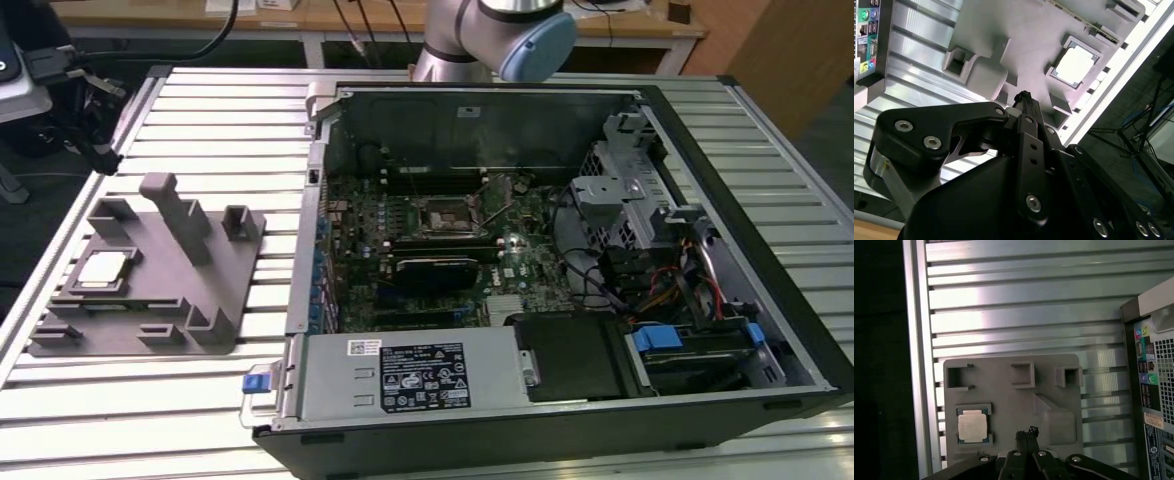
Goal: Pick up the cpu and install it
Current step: 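Reach for the cpu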
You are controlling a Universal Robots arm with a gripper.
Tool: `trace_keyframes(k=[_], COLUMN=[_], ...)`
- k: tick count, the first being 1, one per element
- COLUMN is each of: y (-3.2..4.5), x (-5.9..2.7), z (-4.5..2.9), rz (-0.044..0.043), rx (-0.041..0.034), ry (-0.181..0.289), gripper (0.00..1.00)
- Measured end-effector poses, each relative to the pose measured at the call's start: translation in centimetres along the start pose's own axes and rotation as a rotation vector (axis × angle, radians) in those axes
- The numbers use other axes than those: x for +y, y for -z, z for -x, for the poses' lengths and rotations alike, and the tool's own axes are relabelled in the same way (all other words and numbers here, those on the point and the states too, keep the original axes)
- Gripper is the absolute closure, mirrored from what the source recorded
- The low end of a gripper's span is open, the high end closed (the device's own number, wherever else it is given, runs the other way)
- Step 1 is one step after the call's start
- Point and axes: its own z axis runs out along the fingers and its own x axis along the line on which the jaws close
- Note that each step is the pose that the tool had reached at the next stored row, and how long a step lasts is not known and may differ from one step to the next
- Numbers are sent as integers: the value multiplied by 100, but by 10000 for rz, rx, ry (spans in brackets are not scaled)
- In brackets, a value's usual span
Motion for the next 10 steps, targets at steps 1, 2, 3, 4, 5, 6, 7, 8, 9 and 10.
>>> trace_keyframes(k=[1, 2, 3, 4, 5, 6, 7, 8, 9, 10], y=[-11, -23, -35, -47, -58, -67, -75, -80, -85, -91], x=[9, 17, 26, 33, 40, 44, 45, 45, 44, 44], z=[-10, -20, -31, -41, -51, -60, -67, -71, -73, -77], rz=[0, -1, -1, -1, -1, -1, -2, -3, -2, -1], rx=[0, 0, 0, -1, 0, -1, 0, 1, 0, -1], ry=[-6, -11, -15, -20, -24, -28, -31, -31, -30, -31], gripper=[89, 89, 89, 89, 89, 89, 89, 89, 89, 89])
